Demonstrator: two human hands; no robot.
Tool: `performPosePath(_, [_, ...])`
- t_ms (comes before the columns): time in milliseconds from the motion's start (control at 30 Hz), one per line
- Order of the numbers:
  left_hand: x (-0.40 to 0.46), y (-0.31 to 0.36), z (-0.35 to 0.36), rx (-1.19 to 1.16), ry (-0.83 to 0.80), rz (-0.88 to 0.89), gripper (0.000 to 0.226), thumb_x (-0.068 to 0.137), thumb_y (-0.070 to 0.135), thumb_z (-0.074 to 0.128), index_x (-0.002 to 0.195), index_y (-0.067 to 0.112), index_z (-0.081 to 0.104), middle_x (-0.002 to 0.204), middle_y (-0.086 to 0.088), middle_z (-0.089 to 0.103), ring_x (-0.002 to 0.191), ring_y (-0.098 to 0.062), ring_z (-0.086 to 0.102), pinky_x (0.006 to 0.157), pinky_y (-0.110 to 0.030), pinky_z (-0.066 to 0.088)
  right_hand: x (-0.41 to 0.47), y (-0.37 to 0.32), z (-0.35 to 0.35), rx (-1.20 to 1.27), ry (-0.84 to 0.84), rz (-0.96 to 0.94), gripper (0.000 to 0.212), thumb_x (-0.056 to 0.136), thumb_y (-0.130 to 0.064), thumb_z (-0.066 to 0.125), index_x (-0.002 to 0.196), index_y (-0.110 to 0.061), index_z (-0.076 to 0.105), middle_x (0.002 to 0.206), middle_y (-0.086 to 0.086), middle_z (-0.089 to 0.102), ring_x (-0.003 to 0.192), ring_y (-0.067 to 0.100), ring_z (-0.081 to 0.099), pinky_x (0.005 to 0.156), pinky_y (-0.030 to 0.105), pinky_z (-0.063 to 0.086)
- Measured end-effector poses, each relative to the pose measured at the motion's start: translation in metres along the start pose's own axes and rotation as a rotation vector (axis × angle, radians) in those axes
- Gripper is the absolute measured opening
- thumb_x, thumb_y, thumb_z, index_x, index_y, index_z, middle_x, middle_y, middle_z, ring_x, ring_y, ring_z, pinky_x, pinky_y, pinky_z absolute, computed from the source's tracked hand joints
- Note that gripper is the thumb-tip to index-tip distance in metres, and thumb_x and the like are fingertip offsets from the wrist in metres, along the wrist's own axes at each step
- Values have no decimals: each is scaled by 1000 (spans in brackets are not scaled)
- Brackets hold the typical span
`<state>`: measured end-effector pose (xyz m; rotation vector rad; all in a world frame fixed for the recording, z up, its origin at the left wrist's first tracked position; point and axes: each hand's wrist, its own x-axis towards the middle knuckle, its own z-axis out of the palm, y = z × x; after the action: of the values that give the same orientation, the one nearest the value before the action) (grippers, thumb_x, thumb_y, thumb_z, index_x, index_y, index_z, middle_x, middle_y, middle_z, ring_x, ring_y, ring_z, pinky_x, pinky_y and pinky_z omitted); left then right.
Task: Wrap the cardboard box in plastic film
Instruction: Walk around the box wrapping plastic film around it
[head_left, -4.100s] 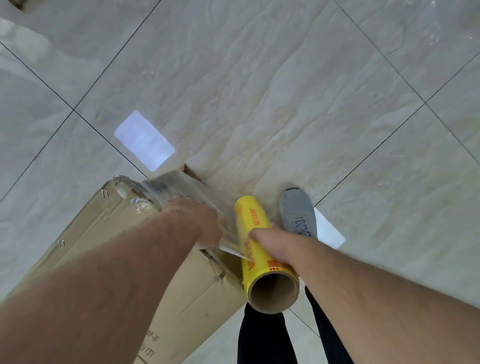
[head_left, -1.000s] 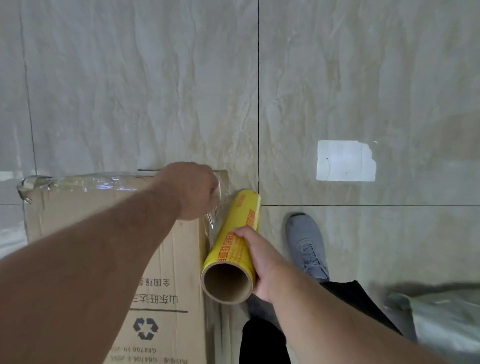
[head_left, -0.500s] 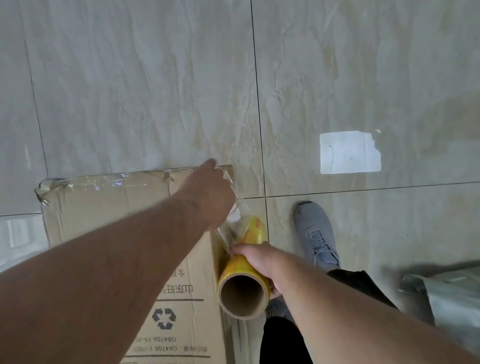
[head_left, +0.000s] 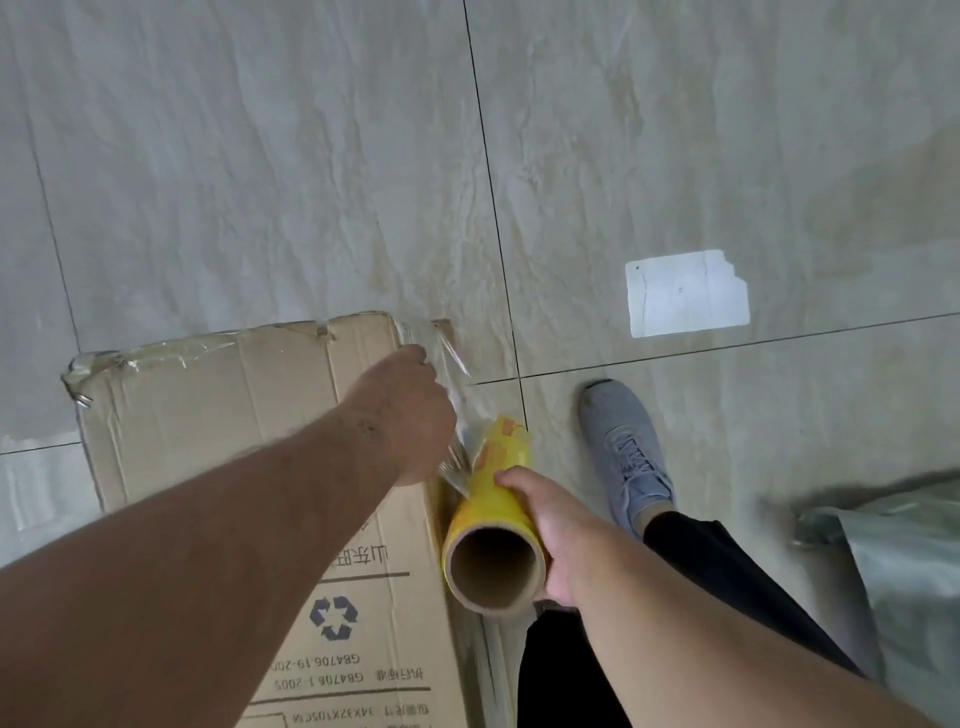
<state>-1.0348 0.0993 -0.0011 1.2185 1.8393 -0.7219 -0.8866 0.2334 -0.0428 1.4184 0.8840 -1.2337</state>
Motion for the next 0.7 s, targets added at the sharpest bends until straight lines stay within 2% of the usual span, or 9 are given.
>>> performPosePath(67, [0, 3, -4, -21, -4, -11, 31, 103, 38, 43, 102, 28, 72, 104, 7, 70, 100, -18, 59, 96, -39, 32, 18, 10, 1, -270, 55, -101, 106, 49, -68, 81, 145, -25, 61, 127, 16, 76, 115, 39, 75, 108, 57, 59])
performPosePath(133, [0, 11, -6, -54, -27, -24, 31, 104, 37, 42, 101, 28, 71, 103, 6, 69, 99, -18, 59, 96, -39, 32, 26, 15, 5, -492, 103, -155, 122, 46, -71, 74, 157, -28, 50, 145, 12, 66, 129, 39, 65, 117, 55, 50])
performPosePath(233, [-5, 25, 5, -37, -57, 3, 25, 101, 36, 47, 96, 28, 70, 98, 6, 68, 93, -19, 58, 87, -39, 27, 18, 7, 16, -574, 84, -122, 121, 54, -75, 73, 162, -29, 42, 147, 14, 61, 128, 40, 64, 116, 55, 51])
performPosePath(300, [-12, 30, 17, -14, 14, 24, 29, 101, 36, 46, 97, 27, 72, 98, 6, 69, 96, -20, 59, 92, -38, 31, 11, 3, 14, -607, 79, -116, 114, 61, -83, 73, 158, -31, 43, 141, 15, 64, 121, 40, 68, 111, 57, 55])
performPosePath(400, [-17, 33, 28, -7, 120, 25, 34, 102, 37, 40, 101, 26, 72, 100, 4, 70, 99, -22, 60, 103, -41, 36, 6, 16, 5, -435, 66, -90, 85, 76, -83, 68, 141, -30, 56, 127, 13, 73, 110, 38, 74, 98, 58, 64])
performPosePath(467, [-18, 34, 28, -7, 132, 19, 39, 103, 41, 36, 103, 26, 72, 102, 3, 70, 100, -22, 60, 104, -42, 37, 8, 34, -1, -167, 35, -15, 85, 68, -79, 79, 134, -27, 67, 114, 14, 82, 102, 37, 81, 94, 60, 66])
performPosePath(533, [-17, 35, 28, -9, 143, 14, 42, 104, 41, 33, 103, 25, 71, 102, 3, 70, 99, -22, 61, 104, -42, 37, 9, 50, -4, 63, -53, 26, 81, 70, -69, 90, 133, -21, 71, 110, 19, 85, 100, 38, 83, 95, 58, 65])
performPosePath(600, [-17, 36, 28, -18, 162, 0, 44, 104, 40, 30, 102, 24, 71, 101, 2, 70, 99, -22, 61, 104, -41, 37, 9, 58, -5, 167, -108, 20, 73, 78, -58, 91, 134, -16, 71, 109, 21, 85, 97, 38, 83, 87, 51, 66])
performPosePath(700, [-15, 37, 32, -25, 213, -21, 44, 102, 40, 29, 100, 24, 70, 98, 3, 69, 97, -23, 60, 103, -41, 37, 15, 61, -7, 256, -145, 7, 77, 77, -55, 93, 138, -15, 69, 110, 22, 84, 95, 38, 83, 79, 47, 67])
